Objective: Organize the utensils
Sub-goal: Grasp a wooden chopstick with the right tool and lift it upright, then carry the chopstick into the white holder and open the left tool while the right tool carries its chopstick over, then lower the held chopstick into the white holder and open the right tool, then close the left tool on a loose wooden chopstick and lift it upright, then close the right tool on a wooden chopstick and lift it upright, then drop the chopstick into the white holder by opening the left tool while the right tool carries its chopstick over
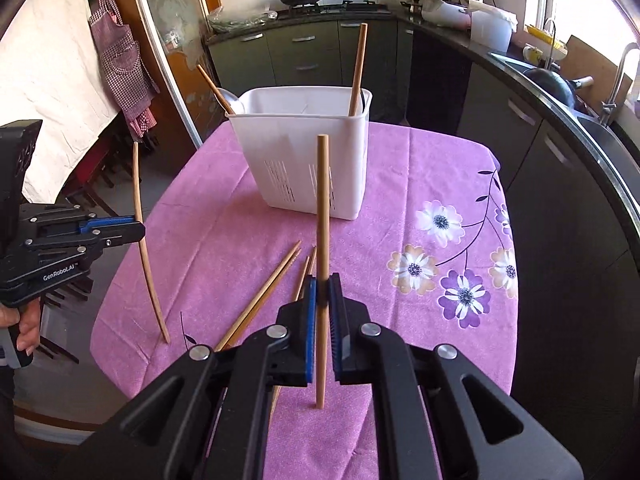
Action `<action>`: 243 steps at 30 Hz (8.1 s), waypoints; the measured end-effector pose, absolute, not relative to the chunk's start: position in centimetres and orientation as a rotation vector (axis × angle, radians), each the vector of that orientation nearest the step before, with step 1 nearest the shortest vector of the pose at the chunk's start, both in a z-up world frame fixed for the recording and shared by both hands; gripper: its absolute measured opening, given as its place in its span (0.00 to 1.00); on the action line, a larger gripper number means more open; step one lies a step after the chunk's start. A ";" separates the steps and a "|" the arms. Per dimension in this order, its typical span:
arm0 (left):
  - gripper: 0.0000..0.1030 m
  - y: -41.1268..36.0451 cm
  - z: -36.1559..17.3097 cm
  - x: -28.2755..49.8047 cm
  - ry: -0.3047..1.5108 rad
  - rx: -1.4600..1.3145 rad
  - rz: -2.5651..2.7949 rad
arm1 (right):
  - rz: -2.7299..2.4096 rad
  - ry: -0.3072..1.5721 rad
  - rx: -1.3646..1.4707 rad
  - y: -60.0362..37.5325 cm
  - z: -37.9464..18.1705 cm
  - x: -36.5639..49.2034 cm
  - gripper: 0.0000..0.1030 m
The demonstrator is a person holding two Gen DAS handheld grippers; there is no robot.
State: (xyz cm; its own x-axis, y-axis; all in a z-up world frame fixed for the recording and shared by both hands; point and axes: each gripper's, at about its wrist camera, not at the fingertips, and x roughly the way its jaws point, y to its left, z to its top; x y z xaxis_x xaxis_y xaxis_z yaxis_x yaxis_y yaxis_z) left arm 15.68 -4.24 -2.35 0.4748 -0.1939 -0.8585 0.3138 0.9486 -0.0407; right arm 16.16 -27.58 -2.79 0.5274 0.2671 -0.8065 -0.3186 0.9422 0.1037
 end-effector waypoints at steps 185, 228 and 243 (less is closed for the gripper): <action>0.07 -6.7 -10.5 19.8 1.307 0.223 -0.312 | 0.418 1.431 -0.073 -22.7 -15.6 23.6 0.13; 0.07 -5.5 -3.2 16.2 1.135 0.223 -0.354 | 0.469 1.023 -0.042 -27.1 -3.4 15.2 0.07; 0.07 -6.3 0.6 16.1 1.050 0.219 -0.383 | 0.486 0.949 -0.022 -26.9 -0.1 15.8 0.07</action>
State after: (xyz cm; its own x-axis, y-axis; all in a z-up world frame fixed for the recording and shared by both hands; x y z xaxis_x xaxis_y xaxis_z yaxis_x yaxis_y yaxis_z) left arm 16.14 -6.34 0.64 0.4398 -0.2028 -0.8749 0.4086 0.9127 -0.0062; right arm 15.79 -26.88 -0.10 0.4837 0.3894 -0.7839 -0.4081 0.8926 0.1916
